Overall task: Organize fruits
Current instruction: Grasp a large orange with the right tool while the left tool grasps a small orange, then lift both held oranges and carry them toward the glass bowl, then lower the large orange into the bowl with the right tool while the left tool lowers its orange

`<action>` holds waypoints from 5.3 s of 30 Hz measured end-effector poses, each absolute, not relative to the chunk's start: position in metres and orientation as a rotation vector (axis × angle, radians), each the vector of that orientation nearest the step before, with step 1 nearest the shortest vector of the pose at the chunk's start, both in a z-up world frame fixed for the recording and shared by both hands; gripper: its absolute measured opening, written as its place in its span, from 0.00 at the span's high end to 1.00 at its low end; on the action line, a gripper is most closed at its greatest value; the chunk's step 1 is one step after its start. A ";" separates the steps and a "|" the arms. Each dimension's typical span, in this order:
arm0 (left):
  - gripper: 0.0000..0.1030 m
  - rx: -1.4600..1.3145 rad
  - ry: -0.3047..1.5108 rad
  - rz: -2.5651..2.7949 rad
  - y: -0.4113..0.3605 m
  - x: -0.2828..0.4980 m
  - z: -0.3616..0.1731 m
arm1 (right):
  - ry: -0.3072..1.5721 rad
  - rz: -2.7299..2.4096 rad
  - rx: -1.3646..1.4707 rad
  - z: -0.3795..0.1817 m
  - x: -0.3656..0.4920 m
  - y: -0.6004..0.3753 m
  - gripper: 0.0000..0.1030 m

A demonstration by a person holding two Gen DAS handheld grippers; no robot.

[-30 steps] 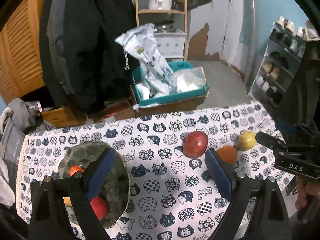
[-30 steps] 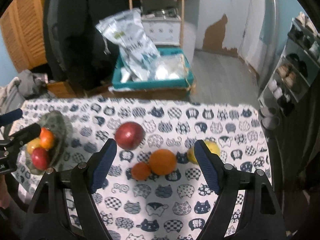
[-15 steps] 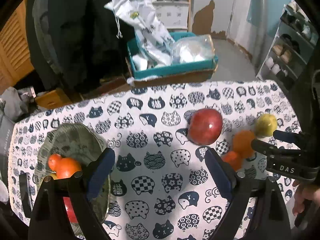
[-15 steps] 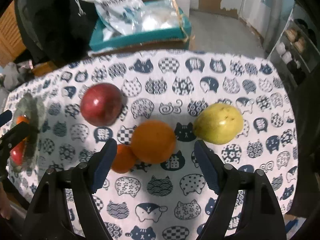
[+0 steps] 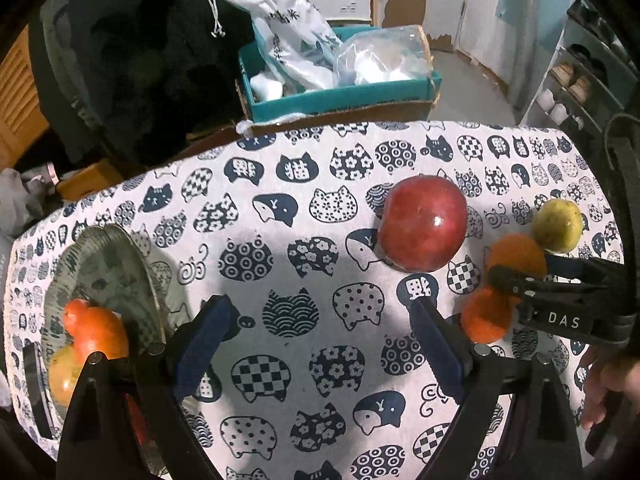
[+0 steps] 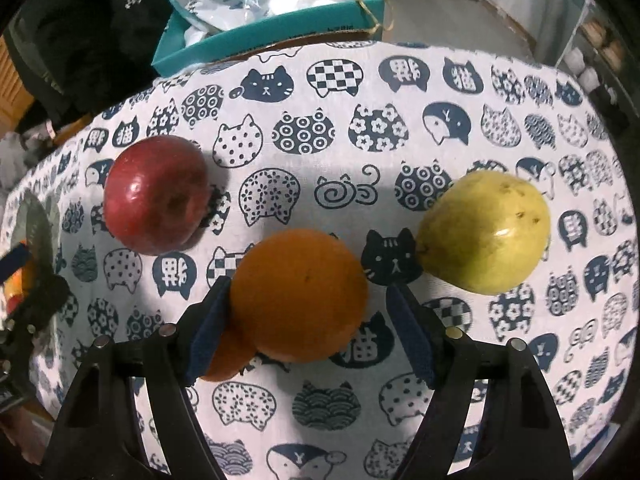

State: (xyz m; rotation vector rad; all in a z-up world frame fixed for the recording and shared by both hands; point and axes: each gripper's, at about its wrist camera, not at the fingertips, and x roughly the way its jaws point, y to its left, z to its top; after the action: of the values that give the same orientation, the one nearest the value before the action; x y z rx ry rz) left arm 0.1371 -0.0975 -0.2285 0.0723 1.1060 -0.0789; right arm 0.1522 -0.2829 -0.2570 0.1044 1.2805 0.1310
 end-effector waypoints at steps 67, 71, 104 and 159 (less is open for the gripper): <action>0.58 0.037 1.077 -0.240 -0.174 0.114 -0.202 | 1.067 0.034 0.008 -0.170 0.087 -0.335 0.38; 0.58 0.036 1.040 -0.238 -0.171 0.109 -0.184 | 1.036 0.049 0.001 -0.155 0.085 -0.330 0.38; 0.58 -0.050 0.798 -0.185 -0.090 0.055 -0.071 | 0.799 0.228 -0.065 -0.034 0.051 -0.246 0.38; 0.58 -0.255 1.026 0.098 0.113 0.059 -0.182 | 1.036 0.515 -0.107 -0.135 0.113 -0.022 0.38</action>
State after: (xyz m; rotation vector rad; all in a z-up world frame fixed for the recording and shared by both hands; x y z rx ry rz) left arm 0.0594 0.1134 -0.1818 -0.2551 1.0258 0.0985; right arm 0.1135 -0.0224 -0.1351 -0.1071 1.0361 0.5153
